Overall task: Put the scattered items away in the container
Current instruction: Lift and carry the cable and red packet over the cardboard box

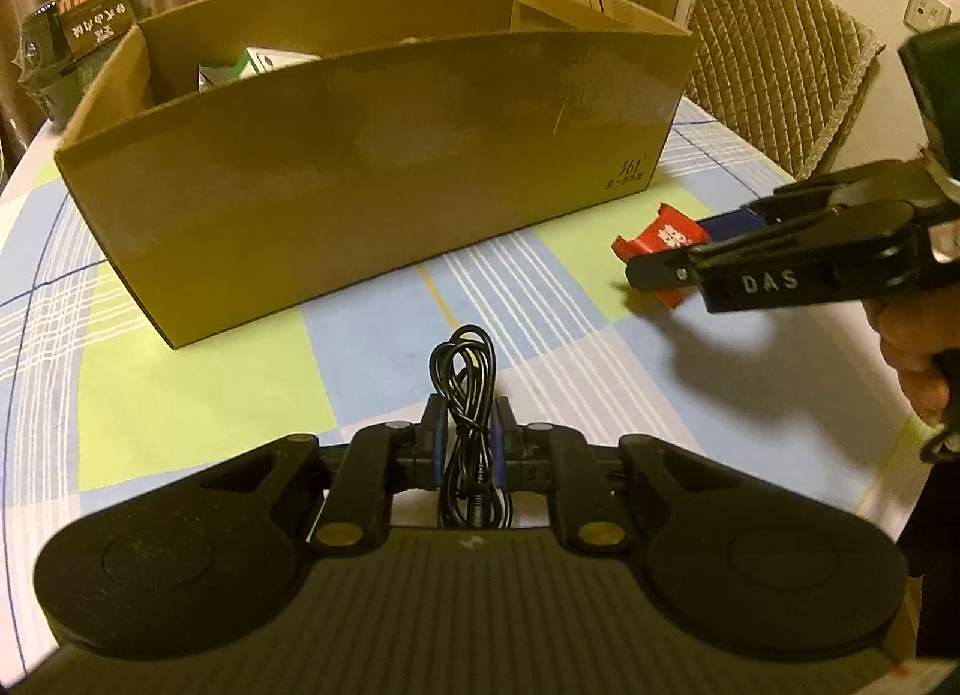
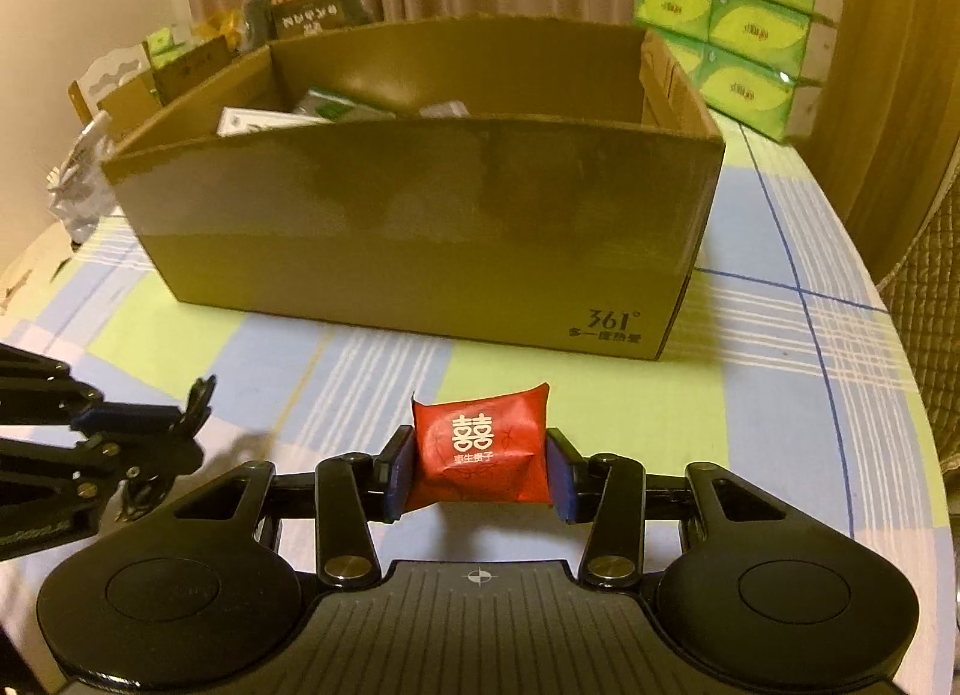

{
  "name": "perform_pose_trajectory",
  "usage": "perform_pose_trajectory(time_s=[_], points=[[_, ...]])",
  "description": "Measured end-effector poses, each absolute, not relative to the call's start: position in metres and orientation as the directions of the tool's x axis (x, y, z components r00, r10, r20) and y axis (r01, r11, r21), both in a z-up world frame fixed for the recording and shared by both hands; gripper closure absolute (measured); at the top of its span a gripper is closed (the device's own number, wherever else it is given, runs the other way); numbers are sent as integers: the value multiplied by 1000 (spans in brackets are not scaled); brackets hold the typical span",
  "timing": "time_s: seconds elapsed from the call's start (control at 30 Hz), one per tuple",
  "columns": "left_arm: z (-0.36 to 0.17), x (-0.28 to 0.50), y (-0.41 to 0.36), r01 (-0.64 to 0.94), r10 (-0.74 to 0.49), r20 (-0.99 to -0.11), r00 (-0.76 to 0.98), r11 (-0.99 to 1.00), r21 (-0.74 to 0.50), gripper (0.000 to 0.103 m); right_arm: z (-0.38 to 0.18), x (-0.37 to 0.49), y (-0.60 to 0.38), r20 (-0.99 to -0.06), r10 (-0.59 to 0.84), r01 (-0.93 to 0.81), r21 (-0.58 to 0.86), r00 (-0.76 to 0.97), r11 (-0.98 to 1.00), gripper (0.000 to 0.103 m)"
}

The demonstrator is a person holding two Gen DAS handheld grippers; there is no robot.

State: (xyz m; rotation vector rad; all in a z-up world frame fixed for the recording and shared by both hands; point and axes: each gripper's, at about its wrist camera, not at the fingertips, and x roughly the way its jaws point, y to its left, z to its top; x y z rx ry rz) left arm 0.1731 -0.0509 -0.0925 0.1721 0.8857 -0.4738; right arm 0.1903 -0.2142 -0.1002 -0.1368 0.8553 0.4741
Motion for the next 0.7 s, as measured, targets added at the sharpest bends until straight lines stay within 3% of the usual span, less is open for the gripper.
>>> perform_pose_trajectory(time_s=[0.7], points=[[1,186,-42,472,-335,-664,669,881,31,92,-2,189,-198,-614,396,-481,31,683,876,61]])
